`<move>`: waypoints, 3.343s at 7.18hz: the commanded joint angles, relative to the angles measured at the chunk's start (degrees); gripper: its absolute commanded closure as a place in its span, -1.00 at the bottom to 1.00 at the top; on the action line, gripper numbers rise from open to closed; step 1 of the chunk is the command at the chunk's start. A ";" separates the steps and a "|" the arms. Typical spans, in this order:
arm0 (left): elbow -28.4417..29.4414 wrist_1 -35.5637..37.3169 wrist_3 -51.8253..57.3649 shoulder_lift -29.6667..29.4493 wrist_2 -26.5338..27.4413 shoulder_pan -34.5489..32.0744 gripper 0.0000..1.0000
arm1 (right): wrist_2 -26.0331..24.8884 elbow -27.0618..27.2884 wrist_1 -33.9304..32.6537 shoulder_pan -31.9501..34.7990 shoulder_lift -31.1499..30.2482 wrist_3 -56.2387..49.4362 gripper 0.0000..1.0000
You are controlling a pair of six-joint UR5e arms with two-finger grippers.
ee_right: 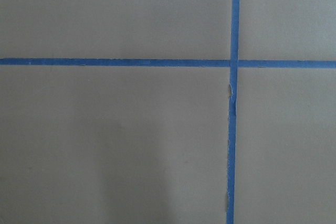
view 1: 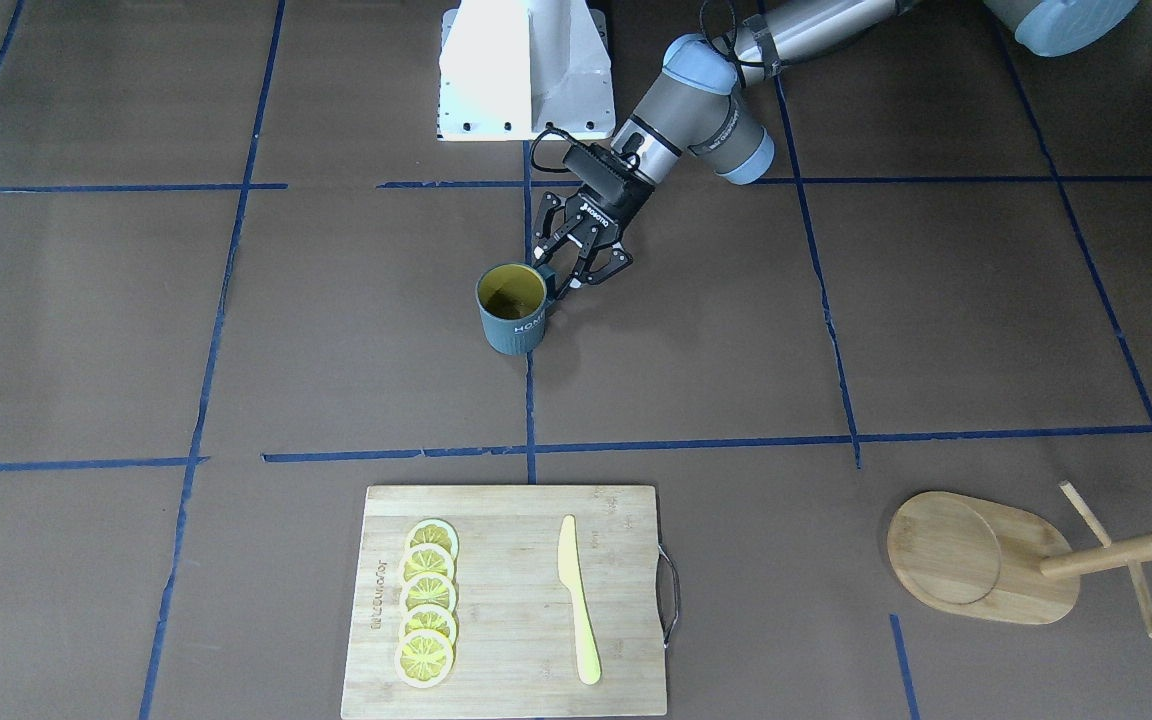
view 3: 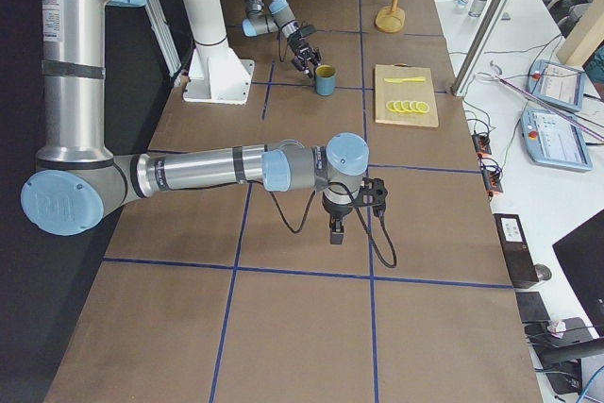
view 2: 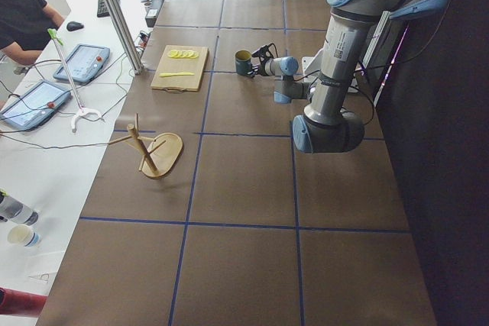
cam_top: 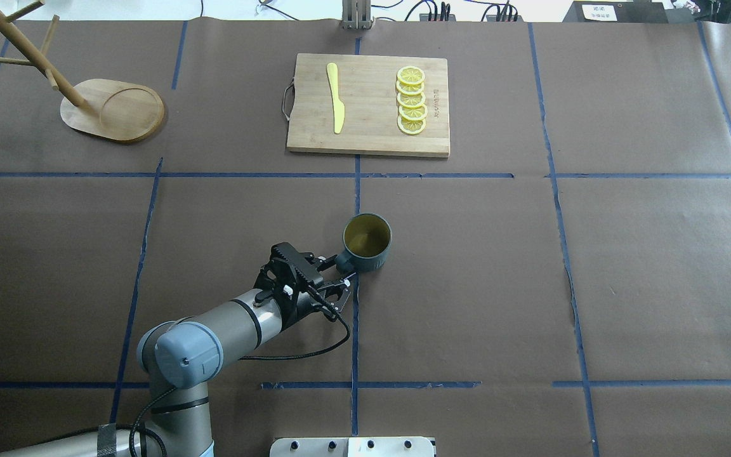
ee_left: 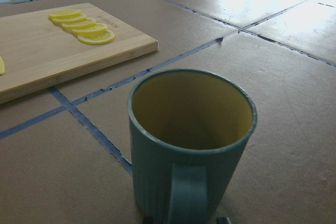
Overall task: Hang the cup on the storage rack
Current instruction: 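Close the left gripper on the teal mug's handle, then lift the mug with the left gripper and carry it to the wooden mug tree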
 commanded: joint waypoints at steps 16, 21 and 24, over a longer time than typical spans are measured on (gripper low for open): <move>-8.94 -13.06 -51.94 11.63 -4.51 -16.61 1.00 | 0.01 -0.39 0.00 0.00 -0.38 -0.09 -1.00; -0.87 -15.70 -88.23 13.74 -28.61 -41.35 1.00 | 0.01 -0.56 1.57 0.00 -0.46 0.00 -1.00; 1.07 -16.05 -103.72 10.86 -29.56 -45.26 1.00 | 0.01 -1.71 4.13 0.00 -0.73 0.18 -1.00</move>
